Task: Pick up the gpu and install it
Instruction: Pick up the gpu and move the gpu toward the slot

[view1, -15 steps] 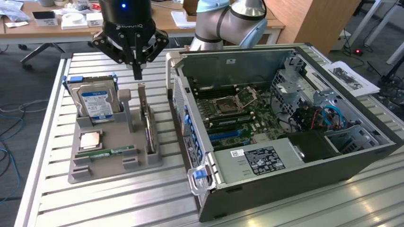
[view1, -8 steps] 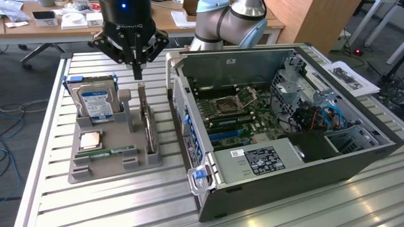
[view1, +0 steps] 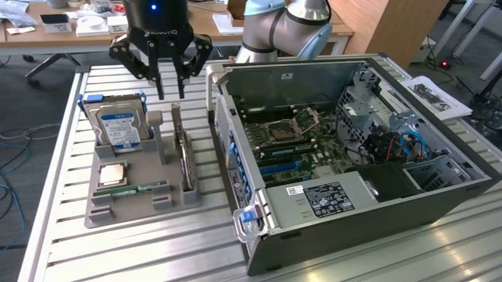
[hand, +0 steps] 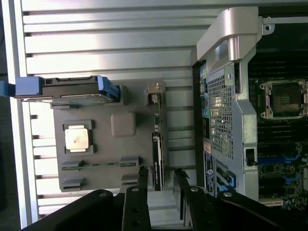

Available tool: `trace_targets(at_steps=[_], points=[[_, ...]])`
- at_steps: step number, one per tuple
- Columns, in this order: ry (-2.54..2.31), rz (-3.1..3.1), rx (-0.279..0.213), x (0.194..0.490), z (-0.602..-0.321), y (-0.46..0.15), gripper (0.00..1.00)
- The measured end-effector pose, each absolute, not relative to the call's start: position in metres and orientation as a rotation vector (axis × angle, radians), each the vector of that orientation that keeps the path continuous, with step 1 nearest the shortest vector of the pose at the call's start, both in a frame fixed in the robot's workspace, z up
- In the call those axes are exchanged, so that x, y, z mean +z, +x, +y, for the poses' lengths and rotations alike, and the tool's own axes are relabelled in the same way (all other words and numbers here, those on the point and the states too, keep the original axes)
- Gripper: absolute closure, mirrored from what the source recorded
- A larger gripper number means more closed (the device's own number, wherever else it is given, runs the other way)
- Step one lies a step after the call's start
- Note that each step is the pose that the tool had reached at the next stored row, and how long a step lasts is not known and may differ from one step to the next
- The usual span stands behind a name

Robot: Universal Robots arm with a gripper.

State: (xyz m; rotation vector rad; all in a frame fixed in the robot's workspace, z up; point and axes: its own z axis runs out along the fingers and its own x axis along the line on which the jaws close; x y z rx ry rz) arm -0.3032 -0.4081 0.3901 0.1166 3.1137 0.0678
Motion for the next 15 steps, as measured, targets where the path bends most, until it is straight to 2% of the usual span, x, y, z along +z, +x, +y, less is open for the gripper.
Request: trace_targets(at_steps=[1, 3, 4, 5, 15], points=[[0.117, 3.114, 0.068, 0.39, -0.408, -0.303, 0.65], [0.117, 3.114, 0.068, 0.39, -0.408, -0.303, 0.53], [0.117, 3.114, 0.068, 0.39, -0.408, -0.303, 0.53], [0.117, 3.114, 0.068, 0.39, -0.408, -0.303, 0.47], [0.117, 3.114, 0.068, 0.375, -0.408, -0.303, 0.47]])
